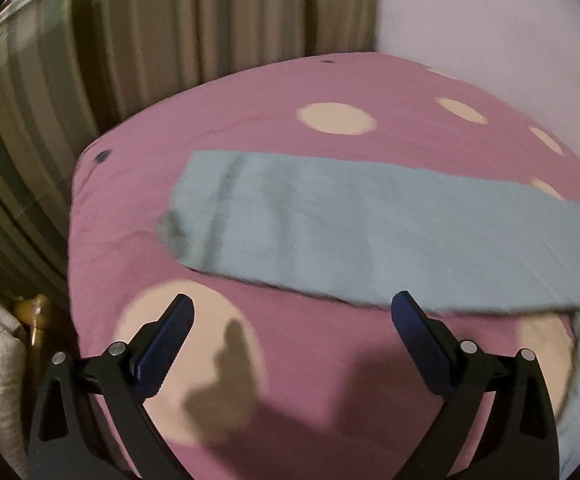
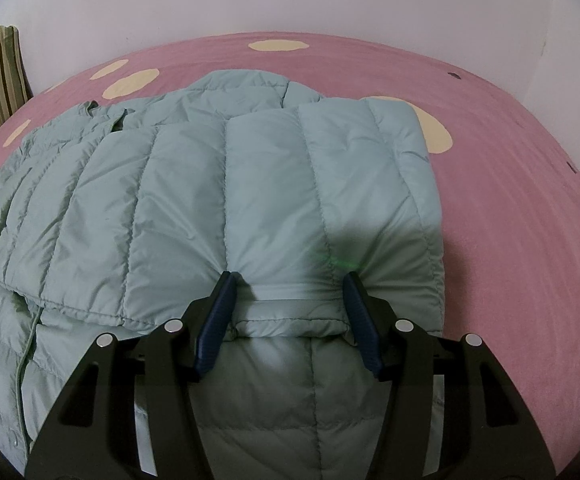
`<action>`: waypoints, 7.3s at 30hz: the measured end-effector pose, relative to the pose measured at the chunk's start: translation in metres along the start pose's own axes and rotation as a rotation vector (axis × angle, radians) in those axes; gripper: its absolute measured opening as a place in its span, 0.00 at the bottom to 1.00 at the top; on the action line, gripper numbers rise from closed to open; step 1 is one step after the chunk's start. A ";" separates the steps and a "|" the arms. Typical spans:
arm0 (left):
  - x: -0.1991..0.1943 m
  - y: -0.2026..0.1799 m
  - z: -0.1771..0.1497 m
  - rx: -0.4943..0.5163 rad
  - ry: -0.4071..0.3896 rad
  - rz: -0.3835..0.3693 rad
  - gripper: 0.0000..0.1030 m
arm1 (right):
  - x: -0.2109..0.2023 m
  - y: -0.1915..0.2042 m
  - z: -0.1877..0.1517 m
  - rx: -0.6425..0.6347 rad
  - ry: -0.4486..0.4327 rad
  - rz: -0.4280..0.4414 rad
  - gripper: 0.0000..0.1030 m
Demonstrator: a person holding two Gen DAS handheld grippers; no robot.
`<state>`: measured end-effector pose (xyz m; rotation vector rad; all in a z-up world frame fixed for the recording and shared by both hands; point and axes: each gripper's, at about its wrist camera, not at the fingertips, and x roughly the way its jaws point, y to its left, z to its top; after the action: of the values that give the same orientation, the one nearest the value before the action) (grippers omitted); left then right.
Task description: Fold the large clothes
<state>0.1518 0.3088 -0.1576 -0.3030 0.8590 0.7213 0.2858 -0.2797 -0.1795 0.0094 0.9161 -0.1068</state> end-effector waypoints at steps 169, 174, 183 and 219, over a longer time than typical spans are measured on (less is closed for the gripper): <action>-0.054 -0.355 -0.048 0.563 -0.109 -0.389 0.72 | -0.008 0.026 0.056 0.043 -0.012 0.106 0.51; -0.025 -0.389 -0.039 0.562 -0.122 -0.380 0.72 | 0.017 0.037 0.086 0.014 -0.021 0.086 0.51; 0.012 -0.409 -0.050 0.647 -0.135 -0.305 0.72 | 0.029 0.039 0.081 -0.025 0.021 0.060 0.55; -0.025 -0.134 -0.183 0.470 0.155 -0.526 0.73 | -0.163 -0.078 -0.197 0.106 0.126 0.048 0.67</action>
<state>0.1266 0.1057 -0.2588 -0.1501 1.0131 -0.0012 0.0239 -0.3326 -0.1671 0.1377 1.0342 -0.1108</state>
